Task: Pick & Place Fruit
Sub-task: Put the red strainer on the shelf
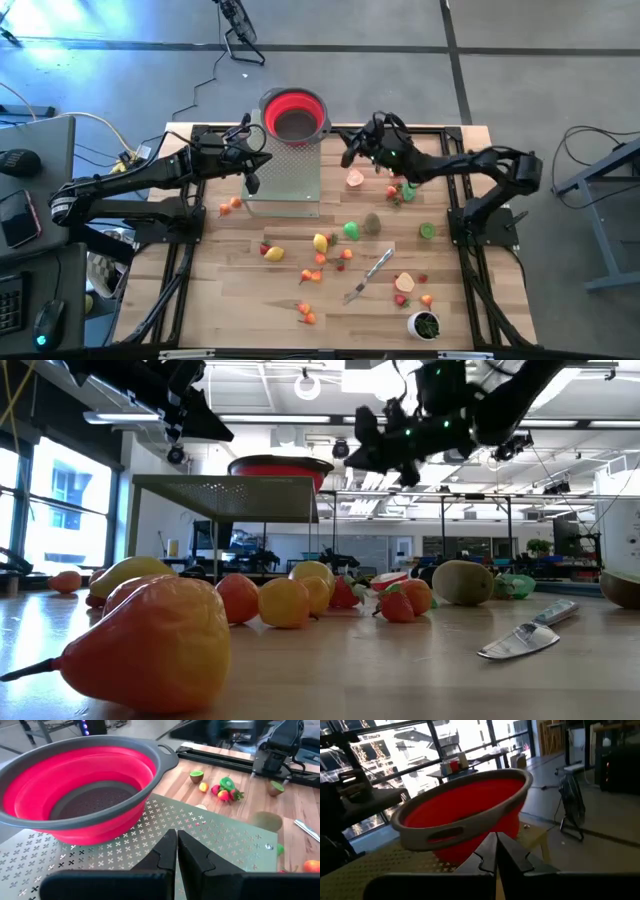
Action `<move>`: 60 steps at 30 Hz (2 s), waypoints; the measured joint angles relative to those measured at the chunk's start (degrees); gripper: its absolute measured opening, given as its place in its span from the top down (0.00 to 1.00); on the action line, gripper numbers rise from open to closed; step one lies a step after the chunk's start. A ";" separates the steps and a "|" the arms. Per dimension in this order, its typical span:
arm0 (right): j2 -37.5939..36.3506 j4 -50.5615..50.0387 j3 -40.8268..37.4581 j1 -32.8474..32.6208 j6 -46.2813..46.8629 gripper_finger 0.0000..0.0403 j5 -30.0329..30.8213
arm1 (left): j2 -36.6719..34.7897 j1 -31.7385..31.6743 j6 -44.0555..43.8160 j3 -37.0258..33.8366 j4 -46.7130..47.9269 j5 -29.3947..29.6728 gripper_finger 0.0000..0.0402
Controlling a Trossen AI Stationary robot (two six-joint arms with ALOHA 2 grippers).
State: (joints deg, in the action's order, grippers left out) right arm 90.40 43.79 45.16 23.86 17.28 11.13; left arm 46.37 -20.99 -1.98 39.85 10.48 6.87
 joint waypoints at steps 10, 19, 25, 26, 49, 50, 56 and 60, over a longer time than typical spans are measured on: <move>8.40 -0.46 6.84 6.12 6.86 1.00 -8.96 | 0.00 0.00 -0.02 -0.01 0.00 0.07 0.97; 12.12 -15.16 15.95 8.81 6.53 1.00 -8.54 | 0.00 0.00 -0.04 -0.01 0.00 0.11 0.97; 13.21 -16.75 17.25 9.74 7.83 1.00 -12.62 | 0.00 0.01 -0.04 -0.01 -0.01 0.23 0.97; 13.21 -17.07 17.28 9.82 7.85 1.00 -12.71 | 0.00 0.00 -0.04 -0.01 -0.01 0.25 0.97; 13.19 -11.96 17.28 7.37 8.50 1.00 -18.47 | 0.00 0.02 -0.04 -0.01 -0.02 0.26 0.97; 13.19 -11.36 17.28 7.29 8.50 1.00 -19.42 | 0.00 0.01 -0.04 -0.02 -0.02 0.26 0.97; 13.17 -11.43 17.28 6.49 8.50 1.00 -20.29 | 0.00 0.02 -0.04 -0.02 -0.02 0.22 0.97; 14.00 -10.65 17.28 5.52 8.54 1.00 -21.75 | 0.00 0.02 -0.04 -0.02 -0.07 0.19 0.97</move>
State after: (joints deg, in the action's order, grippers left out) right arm 104.40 33.14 62.43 29.38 25.82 -10.63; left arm 46.37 -20.97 -2.02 39.83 10.41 7.06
